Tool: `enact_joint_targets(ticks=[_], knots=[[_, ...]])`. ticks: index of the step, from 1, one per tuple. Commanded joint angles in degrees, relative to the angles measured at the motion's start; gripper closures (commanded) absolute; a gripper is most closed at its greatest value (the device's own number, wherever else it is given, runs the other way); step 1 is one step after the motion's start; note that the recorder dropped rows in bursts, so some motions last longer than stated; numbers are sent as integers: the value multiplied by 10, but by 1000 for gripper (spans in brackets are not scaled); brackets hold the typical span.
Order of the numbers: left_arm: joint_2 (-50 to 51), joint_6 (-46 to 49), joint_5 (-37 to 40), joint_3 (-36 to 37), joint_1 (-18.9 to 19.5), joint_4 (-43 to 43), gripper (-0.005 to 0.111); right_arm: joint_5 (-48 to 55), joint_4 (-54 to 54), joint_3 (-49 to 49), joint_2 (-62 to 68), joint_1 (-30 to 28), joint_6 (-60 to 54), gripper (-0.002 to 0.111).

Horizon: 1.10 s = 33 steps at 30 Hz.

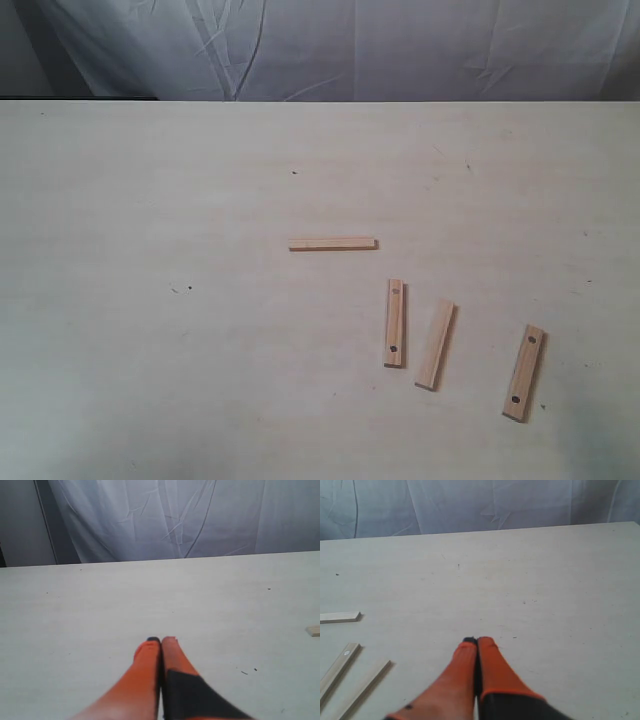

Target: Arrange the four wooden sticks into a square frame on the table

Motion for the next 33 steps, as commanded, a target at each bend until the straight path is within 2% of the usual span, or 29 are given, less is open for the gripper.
enact_joint_targets(ticks=[1,9,14,18,21,27,29,31,33], knots=[[-3,-2,-6,2,2,0,107,-7,-1,1,-4,-3,-2,109],[-3,4,-20,2,2,19,107,-7,-1,1,-4,-3,-2,109],[-3,4,-171,2,2,18,107,-9,-1,1,-4,-3,-2,109],[-3,4,-257,2,2,18,107,-13,-1,1,-4,-3,-2,109],[-3,1,-301,2,2,18,107,-13,-1,1,-4,-3,-2,109],[-3,-28,-331,2,2,18,107,-13,-1,1,-4,-3,-2,109],[-3,-28,-309,-13,2,18,107,-13,-1,1,-4,-3,-2,109],[-3,-28,-240,-55,2,18,107,-13,-1,1,-4,-3,-2,109],[14,-26,-138,-113,2,18,107,-13,-1,1,-4,-3,-2,109]])
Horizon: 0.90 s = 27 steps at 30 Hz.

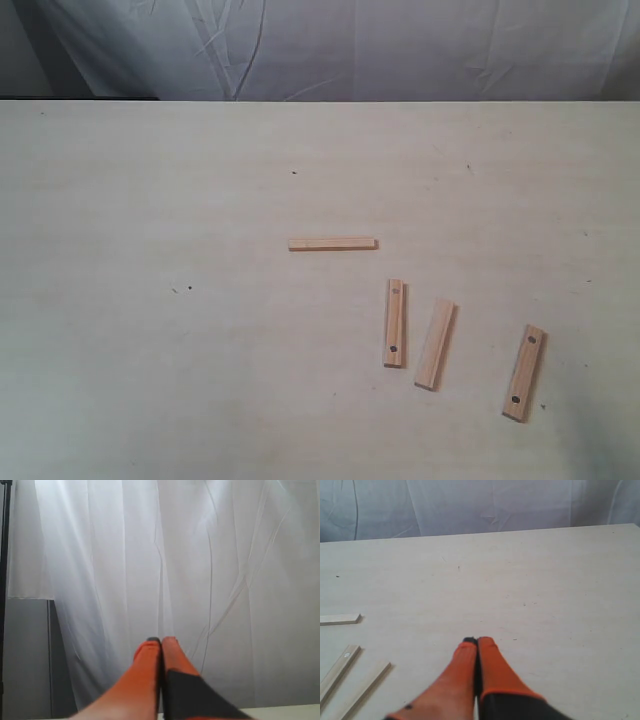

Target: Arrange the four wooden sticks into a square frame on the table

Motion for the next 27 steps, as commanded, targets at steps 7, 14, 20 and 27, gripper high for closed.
enact_joint_targets(ticks=[7,14,20,27], knots=[[166,3,412,-241,2,-49,107,-9,-1,1,-4,-3,-2,109],[234,13,441,-248,2,-120,107,-9,-1,1,-4,-3,-2,109],[314,172,514,-270,2,-240,107,-9,-1,1,-4,-3,-2,109],[484,217,573,-317,-27,-267,107,-9,-1,1,-4,-3,-2,109]])
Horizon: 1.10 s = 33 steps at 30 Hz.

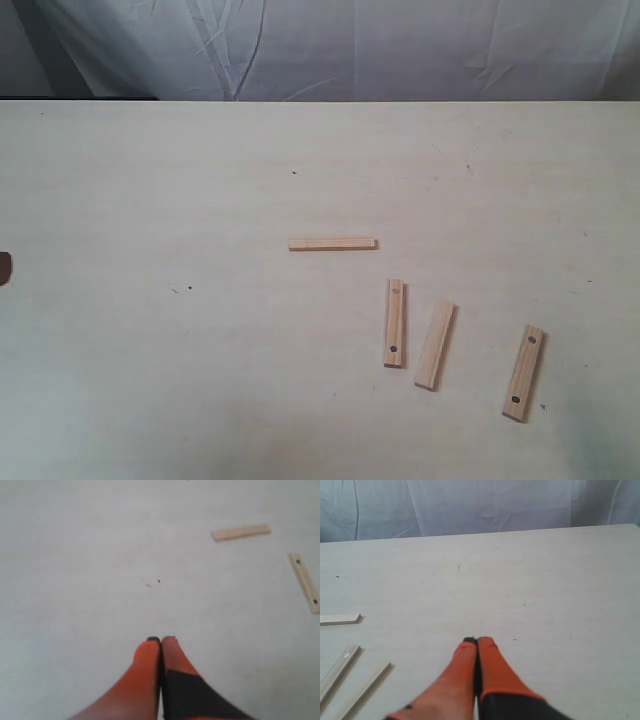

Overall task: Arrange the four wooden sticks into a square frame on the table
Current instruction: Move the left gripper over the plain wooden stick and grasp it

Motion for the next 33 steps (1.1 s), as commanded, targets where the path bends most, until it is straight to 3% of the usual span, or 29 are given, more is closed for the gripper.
enact_joint_targets(ticks=[1,5,15,19,25,33], knots=[[98,31,18,-41,-38,-12,107,-9,-1,1,-4,-3,-2,109],[165,23,20,-86,-115,-3,107,-9,-1,1,-4,-3,-2,109],[347,-192,-57,-187,-363,125,107,-9,-1,1,-4,-3,-2,109],[448,-251,-68,-256,-433,141,107,-9,-1,1,-4,-3,-2,109],[599,-353,-54,-383,-509,218,107,-9,-1,1,-4,-3,-2,109],[752,-404,7,-544,-556,227,107,-9,-1,1,-4,-3,-2,109]])
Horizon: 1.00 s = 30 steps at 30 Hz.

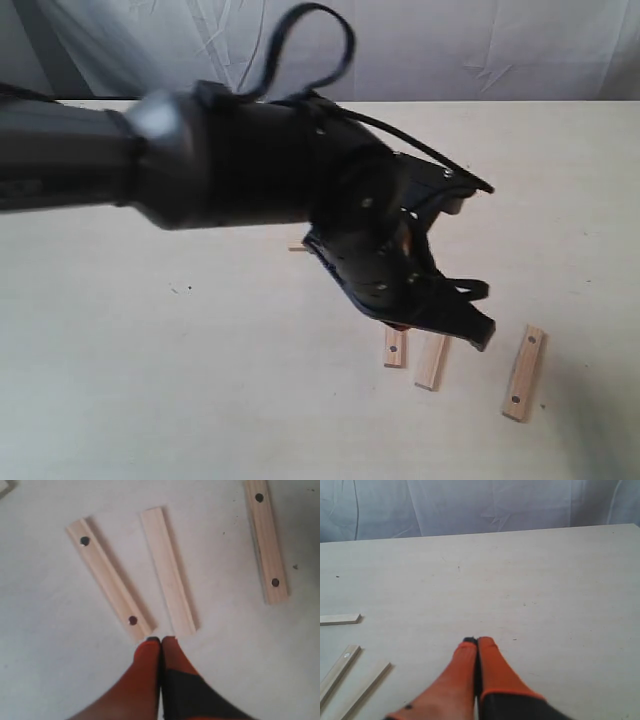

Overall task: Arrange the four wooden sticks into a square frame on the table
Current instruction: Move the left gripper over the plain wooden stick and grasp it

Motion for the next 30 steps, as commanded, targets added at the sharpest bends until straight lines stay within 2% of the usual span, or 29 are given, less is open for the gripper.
enact_joint_targets(ticks=[1,7,14,19,24,30], knots=[[72,-52,27,-82,-28,17,107,-9,-1,1,-4,-3,-2,109],[132,-72,67,-148,-40,56,107,-9,-1,1,-4,-3,-2,109],[157,-81,60,-168,-36,95,106,-9,-1,1,-4,-3,-2,109],[159,-98,59,-168,-22,93,92,-9,-1,1,-4,-3,-2,109],[159,-98,40,-168,-13,49,72,-9,-1,1,-4,-3,-2,109],[167,-112,28,-168,-13,53,71,-9,-1,1,-4,-3,-2,109]])
